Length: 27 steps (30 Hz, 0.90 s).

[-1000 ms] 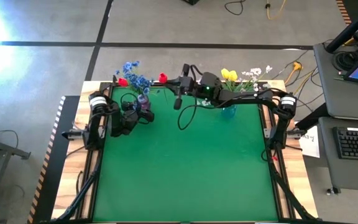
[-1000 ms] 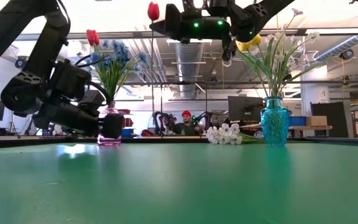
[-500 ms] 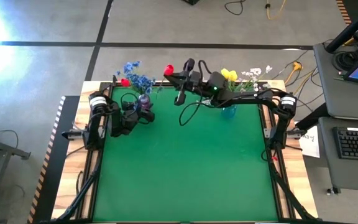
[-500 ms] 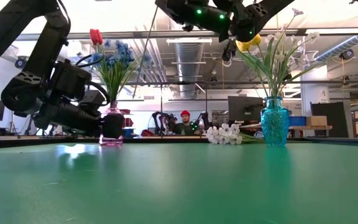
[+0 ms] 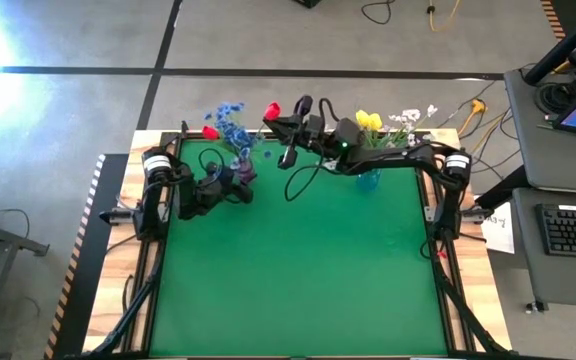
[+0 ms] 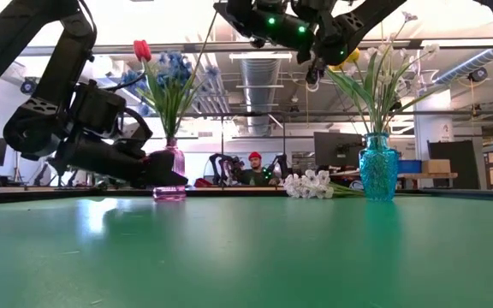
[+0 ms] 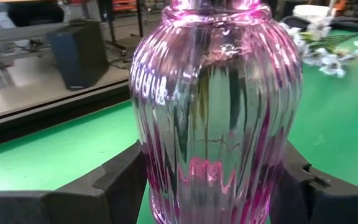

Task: Sort flowers into vase by color
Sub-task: Put the red tulip into the purple vase

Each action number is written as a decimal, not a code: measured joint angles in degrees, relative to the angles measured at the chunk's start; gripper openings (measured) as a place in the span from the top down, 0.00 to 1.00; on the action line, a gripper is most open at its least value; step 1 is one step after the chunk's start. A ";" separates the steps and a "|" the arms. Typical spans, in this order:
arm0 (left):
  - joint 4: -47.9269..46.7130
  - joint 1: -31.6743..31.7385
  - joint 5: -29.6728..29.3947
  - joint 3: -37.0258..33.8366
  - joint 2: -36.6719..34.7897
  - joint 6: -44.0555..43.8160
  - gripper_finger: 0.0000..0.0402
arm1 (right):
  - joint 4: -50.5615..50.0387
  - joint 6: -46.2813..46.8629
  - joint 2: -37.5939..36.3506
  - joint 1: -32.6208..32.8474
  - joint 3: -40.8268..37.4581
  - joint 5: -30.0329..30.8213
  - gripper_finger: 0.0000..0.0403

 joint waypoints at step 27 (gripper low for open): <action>-0.72 -0.12 7.59 0.07 0.07 3.88 0.39 | 1.94 -5.26 1.37 0.13 -0.02 0.03 0.97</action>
